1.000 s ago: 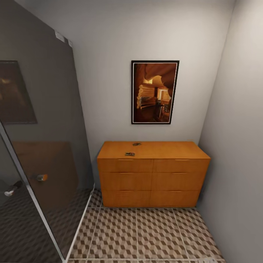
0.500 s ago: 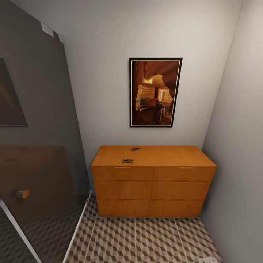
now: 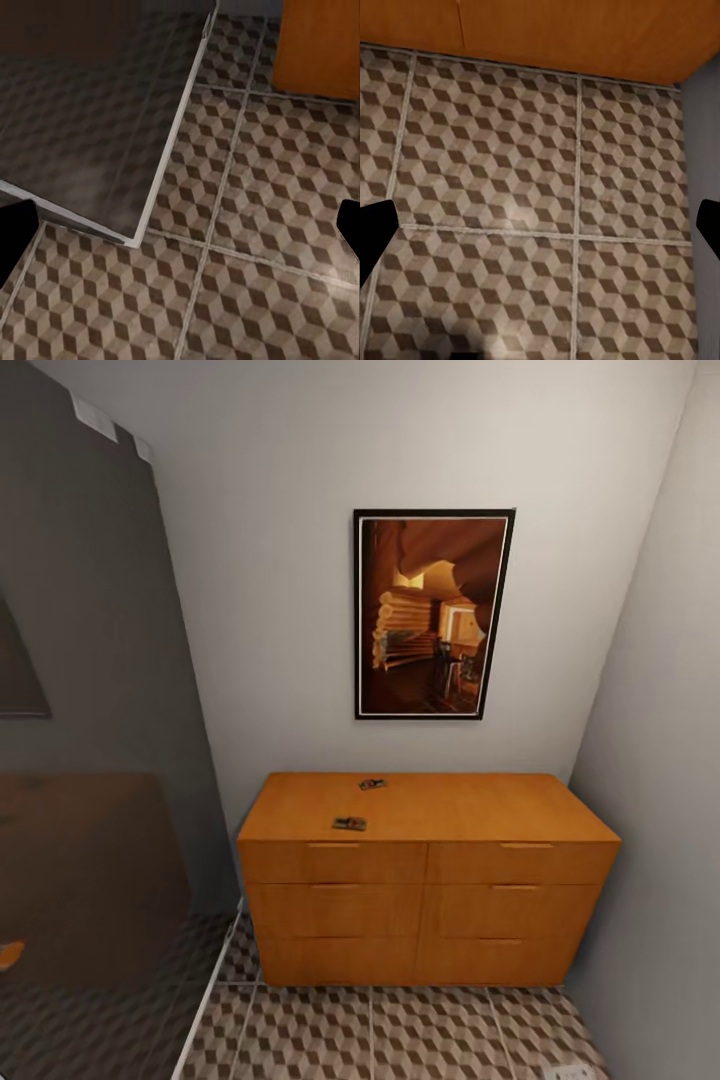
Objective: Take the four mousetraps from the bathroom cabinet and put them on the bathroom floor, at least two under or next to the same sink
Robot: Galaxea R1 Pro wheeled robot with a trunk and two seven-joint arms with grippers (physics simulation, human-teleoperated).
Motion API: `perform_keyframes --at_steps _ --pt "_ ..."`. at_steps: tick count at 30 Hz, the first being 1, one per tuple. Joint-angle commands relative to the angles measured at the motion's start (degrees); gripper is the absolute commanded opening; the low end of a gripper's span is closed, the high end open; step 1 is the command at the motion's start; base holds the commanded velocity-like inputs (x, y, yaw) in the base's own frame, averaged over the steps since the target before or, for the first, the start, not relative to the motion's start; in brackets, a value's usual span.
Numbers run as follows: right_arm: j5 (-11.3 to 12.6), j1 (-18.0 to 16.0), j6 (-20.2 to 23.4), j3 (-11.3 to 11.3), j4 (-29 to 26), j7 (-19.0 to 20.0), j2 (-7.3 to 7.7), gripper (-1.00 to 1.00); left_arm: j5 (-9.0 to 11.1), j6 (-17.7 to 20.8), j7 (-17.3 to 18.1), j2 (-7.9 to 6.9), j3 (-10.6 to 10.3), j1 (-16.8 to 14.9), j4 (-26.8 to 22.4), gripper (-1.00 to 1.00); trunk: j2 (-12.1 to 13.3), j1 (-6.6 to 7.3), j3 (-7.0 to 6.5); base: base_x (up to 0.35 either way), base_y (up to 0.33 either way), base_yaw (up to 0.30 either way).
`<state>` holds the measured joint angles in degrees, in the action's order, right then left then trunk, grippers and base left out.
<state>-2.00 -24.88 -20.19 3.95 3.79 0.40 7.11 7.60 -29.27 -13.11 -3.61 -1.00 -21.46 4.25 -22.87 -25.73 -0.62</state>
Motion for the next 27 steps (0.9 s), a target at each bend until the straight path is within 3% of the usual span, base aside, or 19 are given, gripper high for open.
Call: perform_keyframes --at_steps 1,8,21,23,27 --pt "0.0 -0.1 -0.4 0.4 0.2 0.0 0.01 1.0 0.4 -0.4 0.1 0.01 -0.1 -0.1 0.2 1.0 0.0 -0.05 0.02 0.205 0.0 0.0" --pt "0.0 -0.1 -0.4 0.4 0.2 0.0 0.01 1.0 0.4 -0.5 0.1 0.01 -0.1 -0.1 0.2 1.0 0.0 -0.05 0.02 0.091 0.0 0.0" --pt "-1.4 -0.1 0.0 0.7 -0.2 0.5 -0.6 1.0 0.5 0.1 0.5 1.44 -0.4 -0.1 -0.2 1.0 0.0 -0.05 0.02 0.005 0.0 0.0" --pt "-2.3 -0.1 0.2 1.0 -1.4 0.6 -0.96 1.0 0.3 0.3 0.4 2.01 -0.6 -0.1 -1.4 1.0 0.0 -0.05 0.02 0.0 0.0 0.0" --pt "-3.4 -0.1 2.2 1.3 -9.4 0.5 -1.41 1.0 -0.1 3.4 0.0 3.63 -0.8 -0.1 -7.4 1.0 0.0 -0.05 0.02 0.0 0.0 0.0"
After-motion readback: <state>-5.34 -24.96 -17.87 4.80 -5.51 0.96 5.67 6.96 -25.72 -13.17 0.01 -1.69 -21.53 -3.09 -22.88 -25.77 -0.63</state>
